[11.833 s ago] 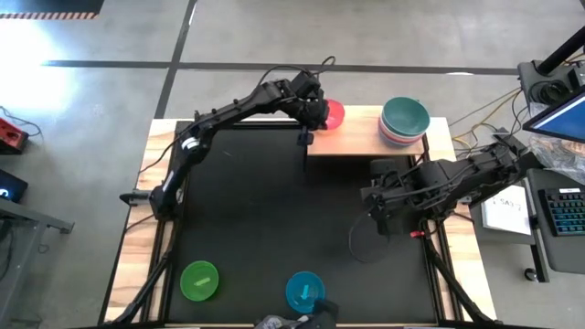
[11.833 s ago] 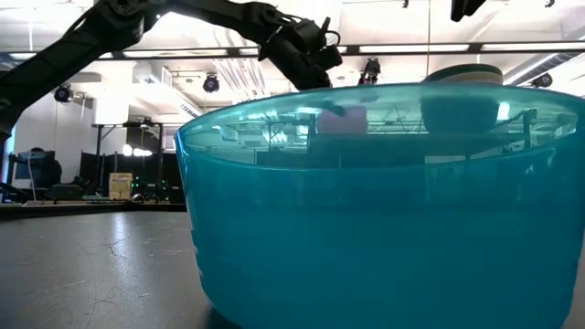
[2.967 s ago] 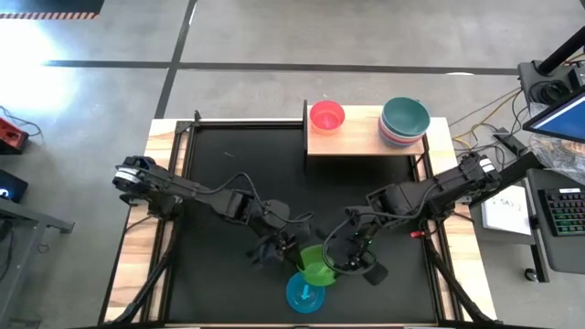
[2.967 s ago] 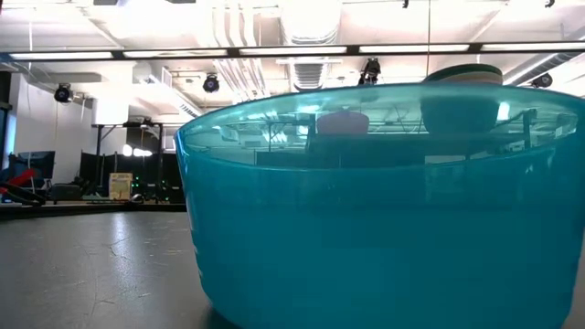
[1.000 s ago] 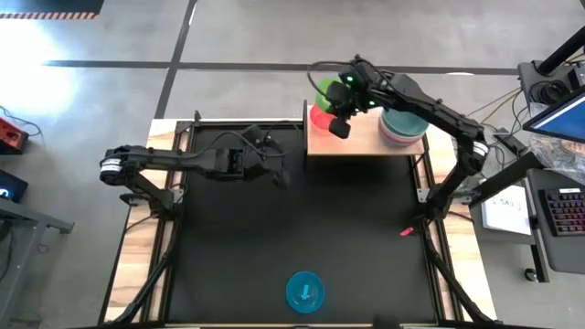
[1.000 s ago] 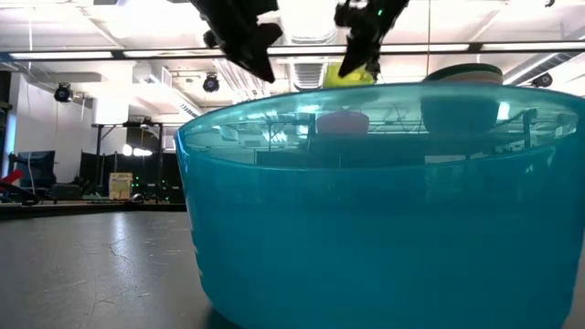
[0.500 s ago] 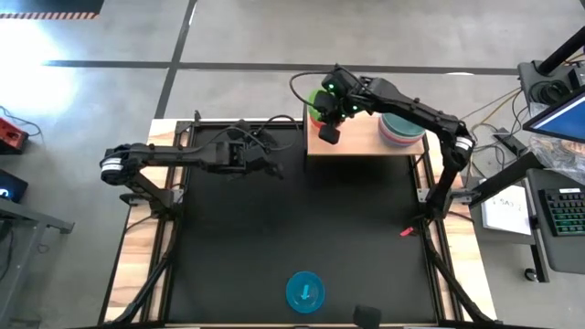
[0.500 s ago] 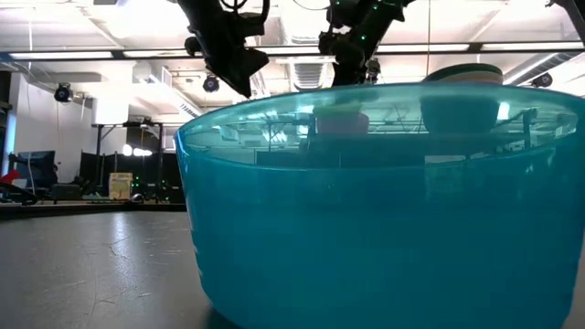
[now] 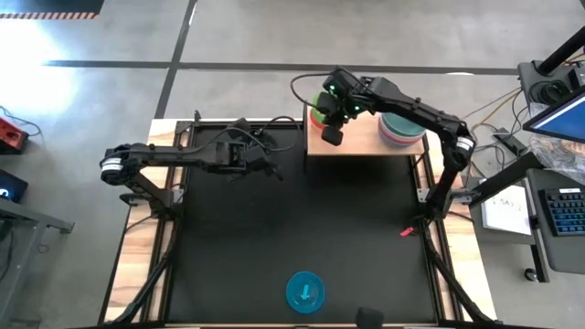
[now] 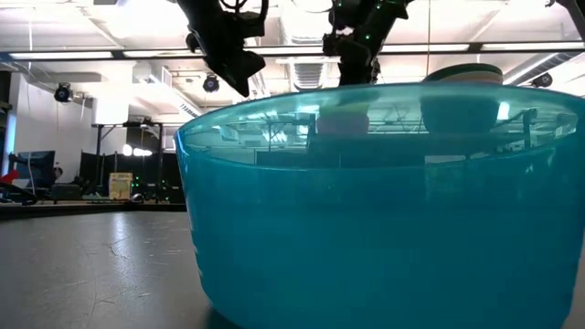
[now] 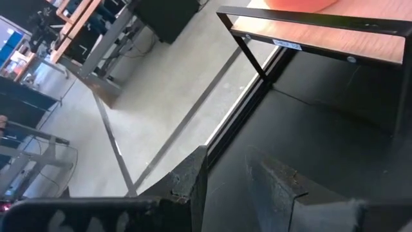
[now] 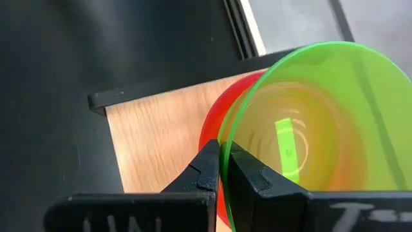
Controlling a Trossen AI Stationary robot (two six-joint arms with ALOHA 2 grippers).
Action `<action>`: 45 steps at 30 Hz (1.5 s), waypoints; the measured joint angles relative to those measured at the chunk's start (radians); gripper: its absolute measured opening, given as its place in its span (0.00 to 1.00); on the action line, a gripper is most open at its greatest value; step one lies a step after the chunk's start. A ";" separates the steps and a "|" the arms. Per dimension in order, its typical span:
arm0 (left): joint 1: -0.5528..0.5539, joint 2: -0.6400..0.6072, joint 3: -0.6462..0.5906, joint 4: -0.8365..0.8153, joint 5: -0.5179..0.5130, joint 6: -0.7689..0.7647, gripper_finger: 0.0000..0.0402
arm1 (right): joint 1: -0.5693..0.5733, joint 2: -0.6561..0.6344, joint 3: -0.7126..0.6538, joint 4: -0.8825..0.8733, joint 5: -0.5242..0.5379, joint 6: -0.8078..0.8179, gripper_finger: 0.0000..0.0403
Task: Place and stack bowls onto a shelf
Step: Stack the green bowl on top of the red stacked bowls on the shelf, then stack the blue bowl on top of the green stacked bowls on the shelf
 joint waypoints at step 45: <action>-0.003 0.028 -0.006 -0.124 0.159 -0.025 0.22 | 0.302 0.017 0.366 -0.367 -0.104 0.520 0.30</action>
